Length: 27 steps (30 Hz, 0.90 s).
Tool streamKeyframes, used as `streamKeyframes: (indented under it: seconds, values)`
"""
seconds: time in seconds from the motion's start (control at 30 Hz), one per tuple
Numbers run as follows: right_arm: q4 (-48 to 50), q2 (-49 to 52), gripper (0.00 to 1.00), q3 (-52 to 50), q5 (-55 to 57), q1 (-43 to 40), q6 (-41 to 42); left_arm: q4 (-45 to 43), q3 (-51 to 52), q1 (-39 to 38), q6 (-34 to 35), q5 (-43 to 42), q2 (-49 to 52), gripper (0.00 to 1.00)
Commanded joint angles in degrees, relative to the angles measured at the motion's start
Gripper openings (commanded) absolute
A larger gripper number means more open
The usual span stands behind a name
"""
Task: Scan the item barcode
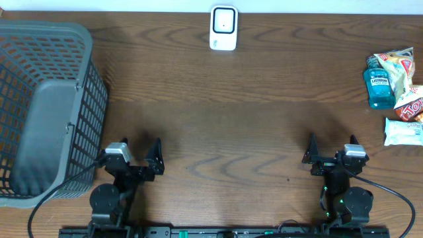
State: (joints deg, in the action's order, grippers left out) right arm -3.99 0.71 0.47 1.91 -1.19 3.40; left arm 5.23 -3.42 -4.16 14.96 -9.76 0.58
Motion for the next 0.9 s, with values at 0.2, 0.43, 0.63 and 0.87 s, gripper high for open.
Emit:
streamKeyframes:
  seconds: [0.2, 0.43, 0.63, 0.87]
  values:
    - [-0.09, -0.39, 0.99, -0.15, 0.04, 0.50, -0.28, -2.89, 3.19, 0.22, -4.22, 7.13, -0.48, 0.98]
    - [-0.09, -0.39, 0.99, -0.15, 0.04, 0.50, -0.28, -1.53, 3.19, 0.17, -15.85, 3.37, -0.48, 0.98]
    - [-0.09, -0.39, 0.99, -0.15, 0.04, 0.50, -0.28, -1.51, 3.19, 0.17, -15.85, 3.37, -0.48, 0.98]
    - [-0.09, -0.39, 0.99, -0.15, 0.04, 0.50, -0.28, -1.66, 3.19, 0.20, -14.95, 3.37, -0.48, 0.98]
